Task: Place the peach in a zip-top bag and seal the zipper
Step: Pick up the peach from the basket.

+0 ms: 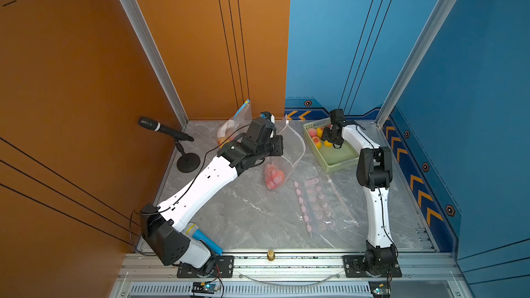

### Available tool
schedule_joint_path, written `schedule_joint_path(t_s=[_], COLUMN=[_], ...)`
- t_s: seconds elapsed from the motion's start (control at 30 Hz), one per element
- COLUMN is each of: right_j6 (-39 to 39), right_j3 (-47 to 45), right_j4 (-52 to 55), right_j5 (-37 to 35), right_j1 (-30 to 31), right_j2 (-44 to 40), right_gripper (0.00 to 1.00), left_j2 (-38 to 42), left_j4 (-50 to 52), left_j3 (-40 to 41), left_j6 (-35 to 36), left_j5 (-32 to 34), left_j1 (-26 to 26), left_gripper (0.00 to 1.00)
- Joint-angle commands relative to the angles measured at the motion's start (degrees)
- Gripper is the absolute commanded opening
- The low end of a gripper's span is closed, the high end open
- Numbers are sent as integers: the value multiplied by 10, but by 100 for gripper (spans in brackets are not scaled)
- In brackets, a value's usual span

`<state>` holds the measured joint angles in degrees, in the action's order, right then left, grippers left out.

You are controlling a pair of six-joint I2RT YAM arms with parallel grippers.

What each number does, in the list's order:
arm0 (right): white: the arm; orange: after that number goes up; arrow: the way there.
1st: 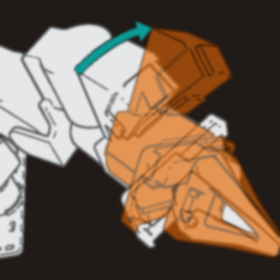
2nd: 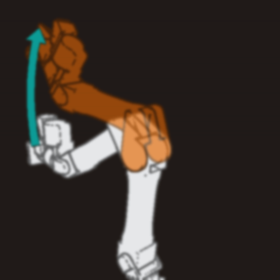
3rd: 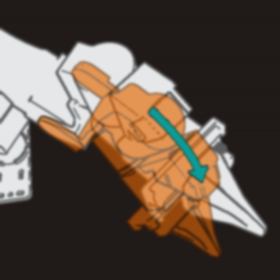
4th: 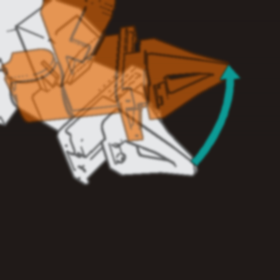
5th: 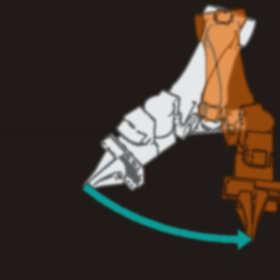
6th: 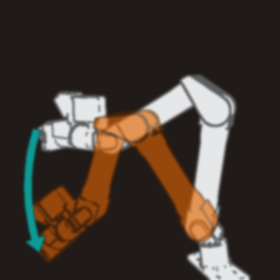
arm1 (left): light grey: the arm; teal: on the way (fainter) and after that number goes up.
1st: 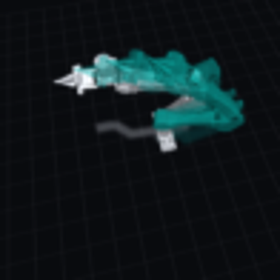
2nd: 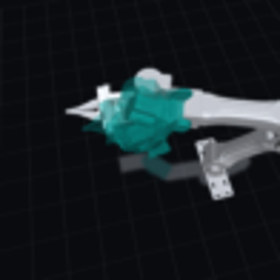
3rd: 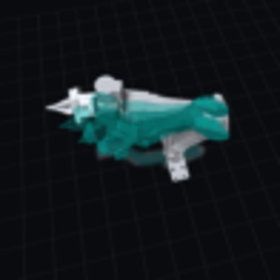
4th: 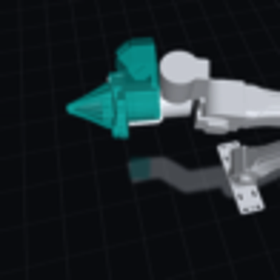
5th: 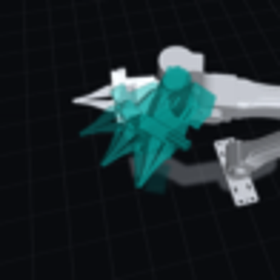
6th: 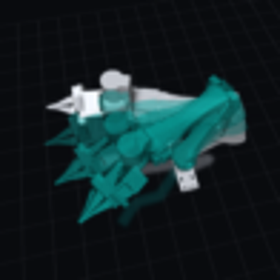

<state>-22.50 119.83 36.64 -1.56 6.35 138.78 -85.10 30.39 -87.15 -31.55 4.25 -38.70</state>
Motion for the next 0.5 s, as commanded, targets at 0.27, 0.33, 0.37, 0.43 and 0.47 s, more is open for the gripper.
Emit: schedule_joint_path(t_s=[0.27, 0.33, 0.37, 0.43, 0.47], right_j6=[8, 9, 9, 10, 10], right_j3=[-17, -32, -40, -59, -70], right_j4=[20, 17, 15, 13, 12], right_j5=[12, 14, 16, 17, 17], right_j1=[-5, -4, -4, -2, -1], right_j2=[-58, -82, -96, -123, -139], right_gripper=[40, 37, 36, 34, 33], left_j2=[1, 2, 3, 4, 4], left_j4=[-6, -8, -9, -9, -10], left_j3=[12, 12, 14, 14, 15], left_j6=[-8, -8, -7, -7, -7], left_j5=[-5, -5, -5, -5, -6], left_j1=[-4, -4, -4, -4, -4], left_gripper=[0, 0, 0, 0, 0])
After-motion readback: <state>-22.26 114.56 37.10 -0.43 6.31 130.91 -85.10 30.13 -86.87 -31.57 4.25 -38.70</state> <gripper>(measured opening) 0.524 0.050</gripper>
